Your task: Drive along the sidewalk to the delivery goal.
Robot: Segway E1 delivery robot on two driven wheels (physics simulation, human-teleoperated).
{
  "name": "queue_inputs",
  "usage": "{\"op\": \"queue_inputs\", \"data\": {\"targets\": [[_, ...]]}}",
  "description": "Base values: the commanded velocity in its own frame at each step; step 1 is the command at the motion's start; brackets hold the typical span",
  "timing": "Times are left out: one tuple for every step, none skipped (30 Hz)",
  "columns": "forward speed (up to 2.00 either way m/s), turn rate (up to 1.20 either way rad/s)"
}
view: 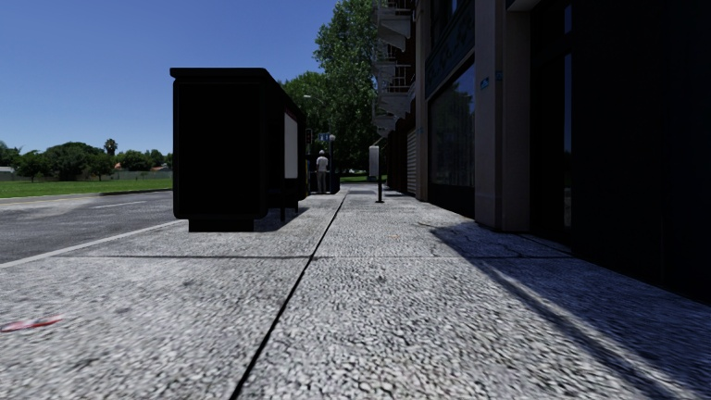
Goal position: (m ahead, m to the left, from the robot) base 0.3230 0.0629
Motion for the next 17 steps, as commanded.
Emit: {"op": "queue_inputs", "data": {"targets": [[0.00, 0.00], [0.00, 0.00], [0.00, 0.00], [0.00, 0.00], [0.00, 0.00], [0.00, 0.00], [0.00, 0.00], [0.00, 0.00], [0.00, 0.00], [0.00, 0.00], [0.00, 0.00], [0.00, 0.00], [0.00, 0.00], [0.00, 0.00], [0.00, 0.00], [0.00, 0.00], [0.00, 0.00]]}}
